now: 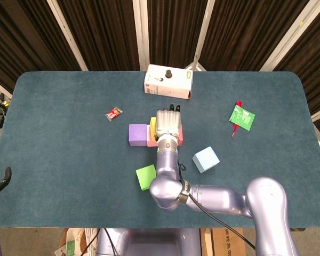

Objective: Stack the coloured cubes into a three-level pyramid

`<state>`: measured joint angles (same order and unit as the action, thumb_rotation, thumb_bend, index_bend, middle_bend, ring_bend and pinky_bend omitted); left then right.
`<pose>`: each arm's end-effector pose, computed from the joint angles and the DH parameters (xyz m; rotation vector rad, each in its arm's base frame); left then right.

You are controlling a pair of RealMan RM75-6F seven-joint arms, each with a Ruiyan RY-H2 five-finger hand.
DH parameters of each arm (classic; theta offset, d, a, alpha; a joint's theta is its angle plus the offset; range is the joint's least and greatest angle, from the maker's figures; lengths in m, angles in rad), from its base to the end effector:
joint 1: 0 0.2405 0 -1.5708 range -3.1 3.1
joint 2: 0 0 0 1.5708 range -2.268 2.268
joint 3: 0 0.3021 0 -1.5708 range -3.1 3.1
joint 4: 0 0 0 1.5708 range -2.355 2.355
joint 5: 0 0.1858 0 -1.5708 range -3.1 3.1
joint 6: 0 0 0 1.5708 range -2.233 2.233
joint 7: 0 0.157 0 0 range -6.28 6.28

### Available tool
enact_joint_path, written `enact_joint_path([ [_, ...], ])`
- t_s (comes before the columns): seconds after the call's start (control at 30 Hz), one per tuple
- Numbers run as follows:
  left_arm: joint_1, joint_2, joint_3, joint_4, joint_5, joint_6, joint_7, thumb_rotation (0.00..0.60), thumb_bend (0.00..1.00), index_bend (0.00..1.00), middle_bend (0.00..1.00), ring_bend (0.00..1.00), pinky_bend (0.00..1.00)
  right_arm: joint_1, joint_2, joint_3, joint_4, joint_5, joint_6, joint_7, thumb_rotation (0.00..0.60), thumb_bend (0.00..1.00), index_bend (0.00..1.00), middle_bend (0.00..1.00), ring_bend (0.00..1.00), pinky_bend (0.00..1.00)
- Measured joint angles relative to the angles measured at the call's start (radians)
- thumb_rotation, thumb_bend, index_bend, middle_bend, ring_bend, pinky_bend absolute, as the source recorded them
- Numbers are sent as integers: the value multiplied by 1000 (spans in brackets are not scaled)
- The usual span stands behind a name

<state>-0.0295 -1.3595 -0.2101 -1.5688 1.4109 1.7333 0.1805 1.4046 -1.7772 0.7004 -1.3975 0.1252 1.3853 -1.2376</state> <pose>-0.3405 0.1932 0.1870 -0.9995 -0.7229 -1.0033 0.0290 -0.4591 -0.0106 1.5196 -1.1422 0.5347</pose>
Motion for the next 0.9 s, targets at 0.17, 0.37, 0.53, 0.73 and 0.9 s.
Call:
enact_joint_path([
  [0.17,0,1,-1,0,-1,1,-1,600,410,28,0,0,0,4,-7,-1,7,-2,1,0,600,294,316,232,37,0],
  [0.37,0,1,-1,-1,-1,1,-1,600,411,28,0,0,0,12,-15,-3,17,-10,13,-4,600,294,316,229,35,0],
  [0.53,1,1,-1,-2,-2,1,-1,600,410,28,0,0,0,16,-22,0,24,-14,22,-5,600,294,314,223,28,0],
  [0.73,1,3,-2,-3,-3,2,-4,600,410,28,0,0,0,19,-26,1,28,-10,26,-17,600,294,312,220,24,0],
  [0.9,1,3,-2,-2,-4,0,-3,600,410,28,0,0,0,19,-28,2,28,-11,30,-23,600,294,312,219,23,0],
])
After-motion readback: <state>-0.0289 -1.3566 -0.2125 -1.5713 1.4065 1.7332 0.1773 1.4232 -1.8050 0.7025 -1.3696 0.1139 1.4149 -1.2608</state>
